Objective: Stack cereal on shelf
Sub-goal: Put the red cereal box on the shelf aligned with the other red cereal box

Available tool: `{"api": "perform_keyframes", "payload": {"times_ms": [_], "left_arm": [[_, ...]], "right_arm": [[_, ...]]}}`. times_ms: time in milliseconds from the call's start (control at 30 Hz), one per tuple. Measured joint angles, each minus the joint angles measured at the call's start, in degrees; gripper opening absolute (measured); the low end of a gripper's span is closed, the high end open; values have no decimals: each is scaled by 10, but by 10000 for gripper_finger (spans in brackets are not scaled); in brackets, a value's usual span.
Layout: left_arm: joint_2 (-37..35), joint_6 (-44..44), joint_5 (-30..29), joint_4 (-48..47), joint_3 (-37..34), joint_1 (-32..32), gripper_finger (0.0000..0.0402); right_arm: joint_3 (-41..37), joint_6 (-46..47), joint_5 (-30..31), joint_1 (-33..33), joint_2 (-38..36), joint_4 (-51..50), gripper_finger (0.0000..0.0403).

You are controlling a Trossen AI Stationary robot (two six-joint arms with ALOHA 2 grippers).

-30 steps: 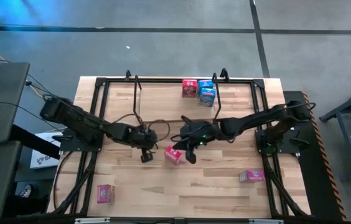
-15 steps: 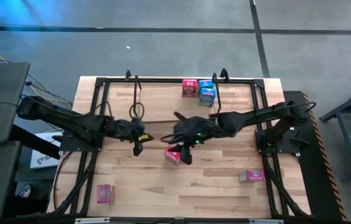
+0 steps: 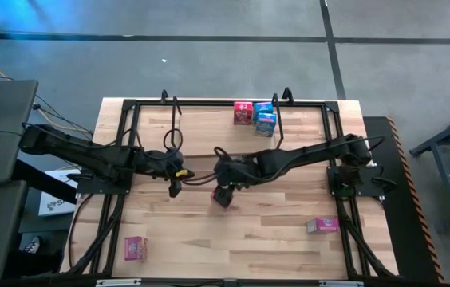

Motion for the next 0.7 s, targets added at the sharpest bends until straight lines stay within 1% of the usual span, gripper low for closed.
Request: {"api": "perform_keyframes", "payload": {"times_ms": [100,300,700], "left_arm": [[-2,8,7,-2,0,0,0],[-2,15,15,-8,0,0,0],[-2,25,17,-6,0,1,0]], "right_arm": [[-8,31,15,9,12,-6,319],[-7,37,35,24,27,0,319],[-7,42,33,29,66,4,319]]}}
